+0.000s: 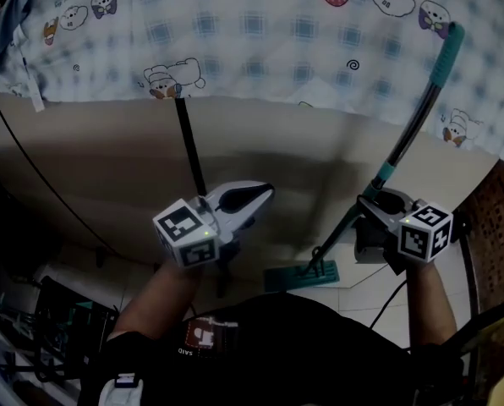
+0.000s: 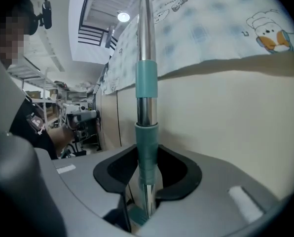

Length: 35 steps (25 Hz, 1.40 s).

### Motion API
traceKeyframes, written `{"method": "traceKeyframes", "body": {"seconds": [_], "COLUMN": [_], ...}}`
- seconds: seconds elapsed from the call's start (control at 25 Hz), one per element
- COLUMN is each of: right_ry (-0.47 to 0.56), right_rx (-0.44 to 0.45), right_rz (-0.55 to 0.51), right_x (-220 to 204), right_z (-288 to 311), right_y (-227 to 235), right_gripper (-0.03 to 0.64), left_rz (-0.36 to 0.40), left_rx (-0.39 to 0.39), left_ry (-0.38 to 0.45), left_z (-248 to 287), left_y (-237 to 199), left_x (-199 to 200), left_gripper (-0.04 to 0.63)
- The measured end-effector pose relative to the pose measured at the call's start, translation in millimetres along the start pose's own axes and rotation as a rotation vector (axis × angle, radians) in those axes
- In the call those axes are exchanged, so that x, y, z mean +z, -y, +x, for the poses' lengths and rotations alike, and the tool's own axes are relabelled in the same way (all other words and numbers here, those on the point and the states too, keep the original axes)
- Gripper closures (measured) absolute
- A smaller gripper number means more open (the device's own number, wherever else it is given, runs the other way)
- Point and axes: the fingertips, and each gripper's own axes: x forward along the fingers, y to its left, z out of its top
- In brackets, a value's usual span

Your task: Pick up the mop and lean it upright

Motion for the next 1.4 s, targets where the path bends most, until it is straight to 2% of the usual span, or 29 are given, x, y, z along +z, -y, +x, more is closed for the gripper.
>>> {"method": "traceKeyframes", "body": {"seconds": [0.24,0.4,0.64,1.0,1.28,1.4], "right_ry": [0.031,0.034,0.043,0.042,0.019,-0.003], "right_rx": [-0.001,0.005,0.010,0.010,-0.002,-0.007], "right_rz": [-0.016,-0.024,-0.024,-0.026,-0.018,0.000], "right_x": [18,19,20,19,1,-22], "right_z": [-10,-12,-14,-14,-1,10], "right_y": [0,-1,0,2,8,14], "right_gripper": [0.477,0.477,0.477,0.477,0.477,0.477], "left_rz": [-0.025,-0.034,-0.074,-0.028,-0.039,-0.052], "left_rx": [0.026,0.014,0.046,0.025,0.041,0.044], "left_ry": [0.014,0.022,0.054,0.040,0.016,-0.008], "left_z": [1,1,0,6,9,12], "left_y": [-4,-7,-15,-8,-11,-12], "left_x": [15,18,27,23,12,2], "left_gripper": [0.598,0.598,0.597,0.597,0.597,0.597]}}
